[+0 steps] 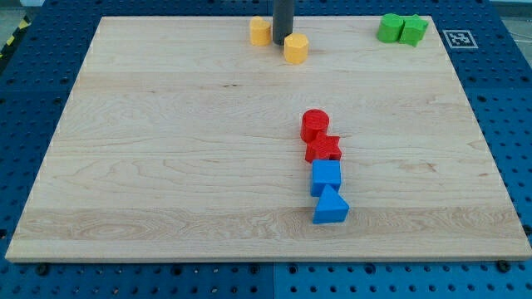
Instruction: Move the yellow heart left to the yellow hexagon
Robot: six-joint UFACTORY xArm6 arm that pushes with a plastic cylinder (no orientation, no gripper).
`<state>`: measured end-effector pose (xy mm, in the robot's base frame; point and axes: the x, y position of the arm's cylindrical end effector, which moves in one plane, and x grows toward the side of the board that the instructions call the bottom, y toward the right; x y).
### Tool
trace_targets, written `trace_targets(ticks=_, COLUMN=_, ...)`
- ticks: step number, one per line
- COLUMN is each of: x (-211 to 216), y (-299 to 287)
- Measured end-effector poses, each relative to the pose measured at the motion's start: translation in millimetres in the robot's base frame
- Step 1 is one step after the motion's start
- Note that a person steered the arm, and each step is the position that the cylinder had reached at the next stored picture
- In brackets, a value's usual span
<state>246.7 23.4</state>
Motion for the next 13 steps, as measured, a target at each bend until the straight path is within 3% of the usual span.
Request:
trace_targets(ticks=2, x=-53, y=-31)
trace_targets(ticks=5, x=-24, y=-42)
trace_targets(ticks=7, x=-39, y=-46)
trace_targets(ticks=10, x=7, y=-46)
trace_targets(ticks=13, x=15, y=-46)
